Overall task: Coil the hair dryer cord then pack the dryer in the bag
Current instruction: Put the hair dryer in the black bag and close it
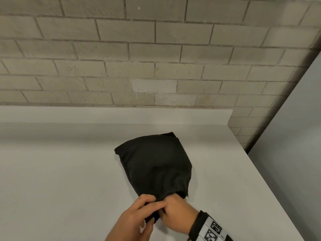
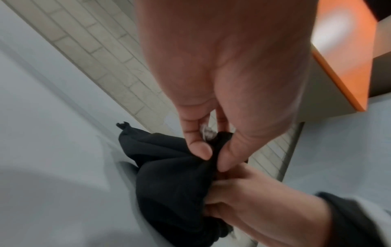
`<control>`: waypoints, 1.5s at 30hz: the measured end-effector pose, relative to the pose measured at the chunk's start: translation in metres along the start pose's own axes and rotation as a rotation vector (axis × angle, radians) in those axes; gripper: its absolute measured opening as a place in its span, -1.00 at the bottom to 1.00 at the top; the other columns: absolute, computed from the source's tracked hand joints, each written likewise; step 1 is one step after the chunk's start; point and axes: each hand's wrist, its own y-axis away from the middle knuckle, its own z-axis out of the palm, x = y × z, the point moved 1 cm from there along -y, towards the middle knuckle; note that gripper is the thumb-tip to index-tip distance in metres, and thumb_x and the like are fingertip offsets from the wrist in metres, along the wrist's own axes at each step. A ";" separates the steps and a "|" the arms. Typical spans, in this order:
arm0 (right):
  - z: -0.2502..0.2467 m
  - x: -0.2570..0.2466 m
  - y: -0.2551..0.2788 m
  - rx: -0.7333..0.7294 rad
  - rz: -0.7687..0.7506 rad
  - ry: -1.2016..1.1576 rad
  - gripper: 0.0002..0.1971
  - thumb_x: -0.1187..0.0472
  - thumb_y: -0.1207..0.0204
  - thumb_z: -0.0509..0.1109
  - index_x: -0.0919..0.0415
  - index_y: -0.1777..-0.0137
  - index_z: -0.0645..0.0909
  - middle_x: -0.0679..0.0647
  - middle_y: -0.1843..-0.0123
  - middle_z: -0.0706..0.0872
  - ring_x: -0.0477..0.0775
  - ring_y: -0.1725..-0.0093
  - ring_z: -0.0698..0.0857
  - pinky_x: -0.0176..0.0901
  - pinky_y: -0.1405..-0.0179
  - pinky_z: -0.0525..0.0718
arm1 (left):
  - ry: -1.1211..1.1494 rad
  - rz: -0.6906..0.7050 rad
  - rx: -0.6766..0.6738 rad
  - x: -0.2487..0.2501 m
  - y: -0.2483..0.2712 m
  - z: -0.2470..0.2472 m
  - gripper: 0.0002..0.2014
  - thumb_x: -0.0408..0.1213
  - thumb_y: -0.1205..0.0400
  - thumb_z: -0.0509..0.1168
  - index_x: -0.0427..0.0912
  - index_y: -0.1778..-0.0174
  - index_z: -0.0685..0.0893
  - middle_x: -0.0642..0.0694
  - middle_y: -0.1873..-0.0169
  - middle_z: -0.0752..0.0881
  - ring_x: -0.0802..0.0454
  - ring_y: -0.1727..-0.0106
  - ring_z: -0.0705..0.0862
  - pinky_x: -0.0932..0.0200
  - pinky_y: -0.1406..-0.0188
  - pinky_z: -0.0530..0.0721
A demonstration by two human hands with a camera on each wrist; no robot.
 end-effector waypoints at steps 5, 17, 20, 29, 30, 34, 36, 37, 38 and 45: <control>-0.012 0.042 0.019 0.166 -0.308 -0.010 -0.65 0.17 -0.71 0.14 -0.03 -0.45 0.49 -0.20 -0.41 0.48 -0.24 -0.35 0.47 -0.58 -0.41 0.28 | 0.157 -0.110 -0.029 -0.017 0.011 -0.021 -0.29 -0.30 -0.48 0.56 0.73 -0.16 0.51 0.55 -0.22 0.50 0.44 -0.27 0.54 0.50 -0.08 0.60; -0.019 0.082 0.016 0.419 0.082 -0.328 -0.67 0.05 -0.49 0.51 -0.07 -0.16 0.48 -0.18 0.06 0.70 -0.14 0.18 0.72 -0.44 0.12 0.67 | 0.387 -0.535 0.101 -0.032 0.028 -0.023 -0.45 -0.43 -0.29 0.66 0.06 -0.11 0.63 0.04 0.06 0.70 -0.13 0.16 0.79 0.21 0.09 0.77; -0.020 0.080 0.019 0.490 0.074 -0.389 -0.89 0.14 -0.47 0.54 0.04 0.10 0.65 0.00 0.28 0.76 -0.10 0.37 0.74 -0.33 0.26 0.74 | 0.395 -0.552 0.165 -0.034 0.030 -0.023 -0.57 -0.42 -0.22 0.69 0.13 0.12 0.78 0.02 0.25 0.78 0.00 0.23 0.80 0.28 0.13 0.78; -0.037 0.103 0.058 0.431 -0.030 -0.348 -0.82 0.22 -0.48 0.53 -0.13 0.23 0.73 -0.18 0.34 0.76 -0.09 0.33 0.69 -0.42 0.31 0.60 | 0.288 -0.446 0.186 -0.049 0.047 -0.048 -0.56 -0.52 -0.26 0.66 0.24 0.37 0.83 0.15 0.33 0.84 0.19 0.27 0.80 0.46 0.19 0.73; -0.037 0.106 0.061 0.424 -0.031 -0.327 -0.82 0.21 -0.48 0.53 -0.14 0.23 0.73 -0.18 0.35 0.75 -0.09 0.34 0.68 -0.39 0.31 0.59 | 0.233 -0.404 0.162 -0.049 0.048 -0.052 -0.58 -0.46 -0.29 0.68 0.26 0.33 0.83 0.21 0.31 0.82 0.22 0.25 0.80 0.46 0.19 0.73; -0.038 0.122 0.076 0.439 0.012 -0.278 -0.76 0.23 -0.43 0.57 -0.21 0.20 0.71 -0.13 0.36 0.75 -0.11 0.37 0.69 -0.27 0.29 0.67 | 0.137 -0.327 0.155 -0.045 0.053 -0.071 -0.86 0.03 -0.37 0.40 0.30 0.18 0.78 0.34 0.23 0.77 0.33 0.27 0.78 0.51 0.22 0.70; -0.043 0.132 0.084 0.461 0.054 -0.262 -0.73 0.27 -0.40 0.59 -0.20 0.23 0.71 -0.12 0.37 0.77 -0.10 0.36 0.72 -0.24 0.29 0.69 | 0.110 -0.335 0.170 -0.049 0.056 -0.080 -0.82 0.06 -0.37 0.32 0.29 0.15 0.75 0.36 0.26 0.76 0.34 0.38 0.76 0.50 0.26 0.70; -0.046 0.135 0.089 0.465 0.070 -0.261 -0.73 0.28 -0.39 0.60 -0.20 0.24 0.72 -0.13 0.37 0.77 -0.11 0.35 0.74 -0.27 0.29 0.69 | 0.093 -0.337 0.182 -0.051 0.059 -0.084 -0.82 0.05 -0.38 0.32 0.28 0.13 0.74 0.36 0.28 0.76 0.34 0.41 0.75 0.49 0.28 0.71; -0.049 0.140 0.094 0.466 0.085 -0.253 -0.73 0.28 -0.38 0.60 -0.19 0.24 0.73 -0.13 0.38 0.78 -0.11 0.35 0.74 -0.31 0.30 0.69 | 0.081 -0.352 0.190 -0.051 0.061 -0.090 -0.82 0.03 -0.38 0.36 0.27 0.12 0.74 0.35 0.31 0.76 0.34 0.43 0.75 0.48 0.28 0.71; -0.061 0.150 0.114 0.434 0.135 -0.230 -0.81 -0.24 -0.33 0.49 -0.19 0.20 0.72 -0.09 0.38 0.78 0.11 0.36 0.72 -0.06 0.26 0.69 | -0.009 -0.470 0.149 -0.071 0.080 -0.098 -0.46 -0.75 -0.36 0.50 0.14 0.28 0.81 0.20 0.53 0.75 0.23 0.50 0.74 0.60 0.28 0.63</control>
